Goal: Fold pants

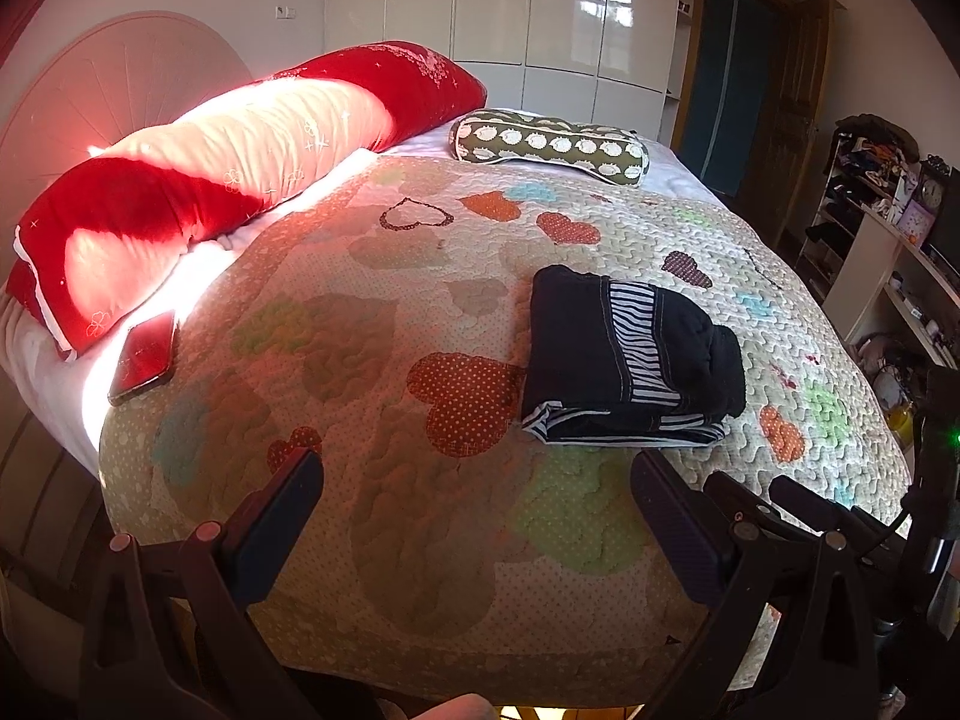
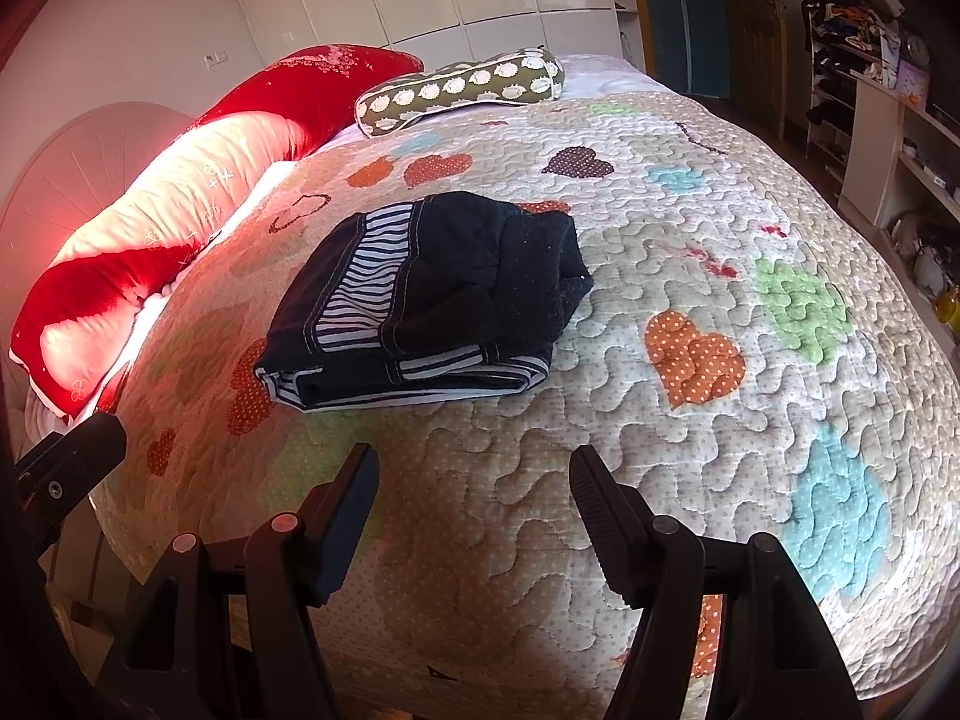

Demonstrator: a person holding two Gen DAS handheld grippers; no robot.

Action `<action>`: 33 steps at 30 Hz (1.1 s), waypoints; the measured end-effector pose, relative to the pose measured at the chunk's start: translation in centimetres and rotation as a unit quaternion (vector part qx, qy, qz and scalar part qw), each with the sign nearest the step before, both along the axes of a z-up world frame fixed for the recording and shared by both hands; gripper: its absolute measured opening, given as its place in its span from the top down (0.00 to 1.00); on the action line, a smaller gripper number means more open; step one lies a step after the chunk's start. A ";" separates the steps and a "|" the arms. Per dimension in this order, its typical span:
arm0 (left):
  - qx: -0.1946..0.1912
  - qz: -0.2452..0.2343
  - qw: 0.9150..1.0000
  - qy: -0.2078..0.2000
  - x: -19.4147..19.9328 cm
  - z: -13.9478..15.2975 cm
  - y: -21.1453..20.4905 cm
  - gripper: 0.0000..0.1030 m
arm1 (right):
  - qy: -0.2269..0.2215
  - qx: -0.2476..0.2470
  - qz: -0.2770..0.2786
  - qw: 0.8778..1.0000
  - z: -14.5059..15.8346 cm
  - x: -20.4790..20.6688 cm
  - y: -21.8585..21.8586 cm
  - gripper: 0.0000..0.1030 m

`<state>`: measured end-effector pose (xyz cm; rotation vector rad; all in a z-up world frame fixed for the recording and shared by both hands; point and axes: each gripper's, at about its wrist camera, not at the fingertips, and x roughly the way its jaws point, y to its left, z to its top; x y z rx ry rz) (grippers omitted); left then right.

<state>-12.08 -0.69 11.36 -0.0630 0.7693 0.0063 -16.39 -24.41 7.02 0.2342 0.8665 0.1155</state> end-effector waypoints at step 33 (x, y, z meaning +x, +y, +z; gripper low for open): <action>-0.003 0.003 1.000 0.010 0.0 -0.9 0.4 0.01 | 0.009 -0.027 0.002 1.000 -0.8 -0.2 0.3 0.30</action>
